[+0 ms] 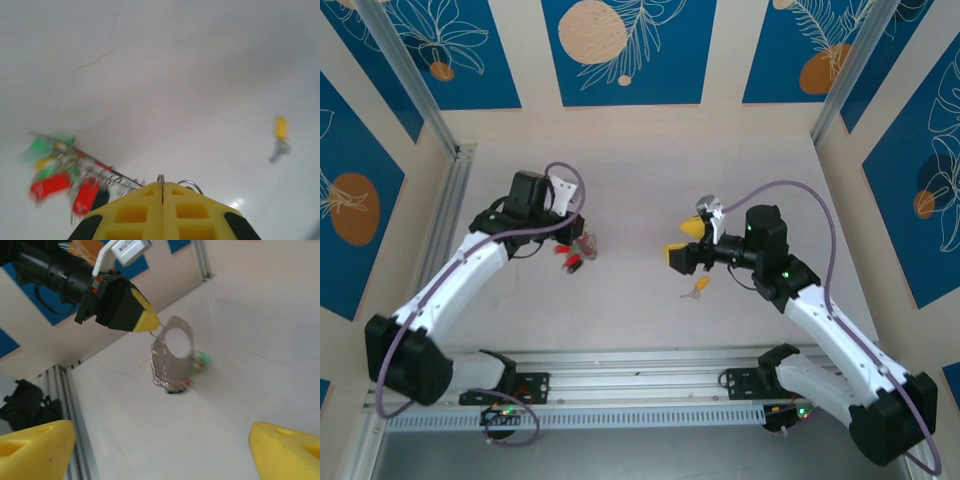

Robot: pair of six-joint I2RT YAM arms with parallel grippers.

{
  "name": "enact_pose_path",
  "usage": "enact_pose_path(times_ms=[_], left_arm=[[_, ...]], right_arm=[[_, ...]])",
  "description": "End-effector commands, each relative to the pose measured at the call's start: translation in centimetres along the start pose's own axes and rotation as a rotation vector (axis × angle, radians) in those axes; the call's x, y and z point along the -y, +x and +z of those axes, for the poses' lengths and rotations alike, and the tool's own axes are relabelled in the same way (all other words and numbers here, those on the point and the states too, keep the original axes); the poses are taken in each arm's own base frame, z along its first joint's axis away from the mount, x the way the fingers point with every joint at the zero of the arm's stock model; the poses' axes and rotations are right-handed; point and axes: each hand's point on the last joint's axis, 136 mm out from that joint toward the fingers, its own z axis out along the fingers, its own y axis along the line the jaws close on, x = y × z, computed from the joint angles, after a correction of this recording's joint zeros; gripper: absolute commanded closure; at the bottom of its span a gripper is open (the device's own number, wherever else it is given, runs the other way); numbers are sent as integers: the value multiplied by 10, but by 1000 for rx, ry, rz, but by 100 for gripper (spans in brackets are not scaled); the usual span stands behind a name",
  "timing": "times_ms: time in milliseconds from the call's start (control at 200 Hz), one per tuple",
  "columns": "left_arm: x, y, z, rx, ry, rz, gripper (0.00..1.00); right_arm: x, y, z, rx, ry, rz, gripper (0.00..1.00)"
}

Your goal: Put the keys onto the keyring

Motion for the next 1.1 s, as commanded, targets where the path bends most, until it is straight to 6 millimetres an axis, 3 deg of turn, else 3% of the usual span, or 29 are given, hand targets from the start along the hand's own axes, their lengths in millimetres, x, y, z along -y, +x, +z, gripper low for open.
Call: enact_pose_path(times_ms=[0, 270, 370, 445, 575, 790, 935, 1095], left_arm=[[51, 20, -23, -16, 192, 72, 100], [136, 41, -88, 103, 510, 266, 100], [154, 38, -112, 153, 584, 312, 100], [162, 37, -121, 163, 617, 333, 100], [174, 37, -131, 172, 673, 366, 100], [189, 41, -140, 179, 728, 431, 100], [194, 44, -142, 178, 745, 466, 100], [197, 44, -143, 175, 746, 493, 100]], right_arm=[[-39, 4, -16, -7, -98, -64, 13], [-120, -6, -61, 58, -341, -232, 25], [-144, -4, -69, 53, -466, -268, 29], [-155, -3, -69, 50, -522, -289, 40], [-165, -1, -62, 47, -555, -322, 58], [-171, -3, -35, 33, -560, -358, 55], [-161, -8, -11, -5, -515, -333, 59], [-159, -8, 0, -29, -514, -326, 63]])
